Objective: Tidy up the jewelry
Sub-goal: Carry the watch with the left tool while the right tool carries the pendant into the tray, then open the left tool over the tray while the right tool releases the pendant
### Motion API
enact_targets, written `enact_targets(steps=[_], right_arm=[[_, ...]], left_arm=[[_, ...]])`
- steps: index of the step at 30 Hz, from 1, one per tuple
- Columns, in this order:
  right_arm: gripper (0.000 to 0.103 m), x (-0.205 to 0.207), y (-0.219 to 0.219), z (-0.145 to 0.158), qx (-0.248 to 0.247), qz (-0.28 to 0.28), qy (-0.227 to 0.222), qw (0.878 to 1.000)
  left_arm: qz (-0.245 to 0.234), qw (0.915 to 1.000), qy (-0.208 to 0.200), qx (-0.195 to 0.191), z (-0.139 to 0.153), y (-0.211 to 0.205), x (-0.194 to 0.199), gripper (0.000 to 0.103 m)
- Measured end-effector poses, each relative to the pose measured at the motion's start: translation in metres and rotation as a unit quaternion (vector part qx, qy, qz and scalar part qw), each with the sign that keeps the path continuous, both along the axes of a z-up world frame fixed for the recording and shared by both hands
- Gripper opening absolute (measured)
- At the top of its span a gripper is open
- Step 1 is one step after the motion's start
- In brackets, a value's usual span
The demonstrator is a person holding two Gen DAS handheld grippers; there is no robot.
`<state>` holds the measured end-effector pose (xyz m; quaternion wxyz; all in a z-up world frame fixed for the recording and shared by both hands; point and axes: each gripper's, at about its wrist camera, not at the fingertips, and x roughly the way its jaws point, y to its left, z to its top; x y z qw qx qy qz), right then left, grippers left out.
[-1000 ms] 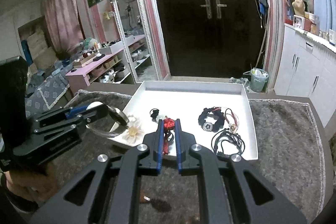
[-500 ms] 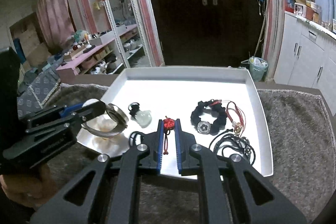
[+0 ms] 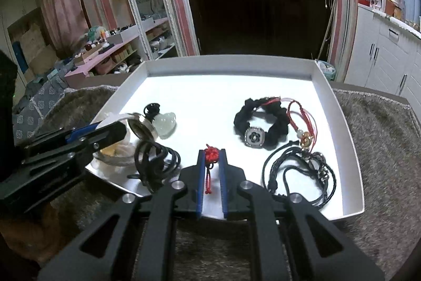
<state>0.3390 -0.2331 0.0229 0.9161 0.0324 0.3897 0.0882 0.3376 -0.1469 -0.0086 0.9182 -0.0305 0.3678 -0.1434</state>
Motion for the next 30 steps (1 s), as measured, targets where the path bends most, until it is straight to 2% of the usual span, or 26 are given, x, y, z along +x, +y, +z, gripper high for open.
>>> enact_targets(steps=[6,8,13,15,16,17,25,30], right_arm=[[0.010,0.003,0.003,-0.005,-0.009,-0.001,0.013,1.000],[0.013,0.004,0.003,-0.008,-0.010,0.001,0.020,1.000],[0.014,0.002,0.001,-0.011,-0.012,-0.002,0.029,1.000],[0.028,0.001,-0.001,-0.011,-0.010,-0.002,0.030,0.999],[0.043,0.000,-0.001,-0.011,-0.010,-0.002,0.028,1.000],[0.048,-0.003,-0.002,-0.009,-0.008,-0.004,0.023,1.000],[0.053,-0.031,0.001,0.002,-0.008,0.002,0.005,1.000],[0.053,-0.054,-0.005,0.012,0.000,-0.005,-0.013,1.000]], left_arm=[[-0.003,0.9998,0.009,0.016,-0.012,-0.005,-0.002,0.019],[-0.005,0.9997,0.018,0.017,-0.017,-0.006,-0.003,0.019],[-0.002,0.9995,0.021,0.024,-0.023,-0.004,-0.004,0.027],[0.000,0.9994,0.019,0.029,-0.023,-0.003,-0.005,0.030],[0.000,0.9994,0.018,0.031,-0.023,-0.003,-0.005,0.031],[0.000,0.9993,0.018,0.032,-0.023,-0.003,-0.005,0.032],[-0.001,0.9989,-0.004,0.047,-0.013,0.006,-0.026,0.046],[-0.002,0.9990,-0.012,0.042,-0.006,0.015,-0.041,0.049]])
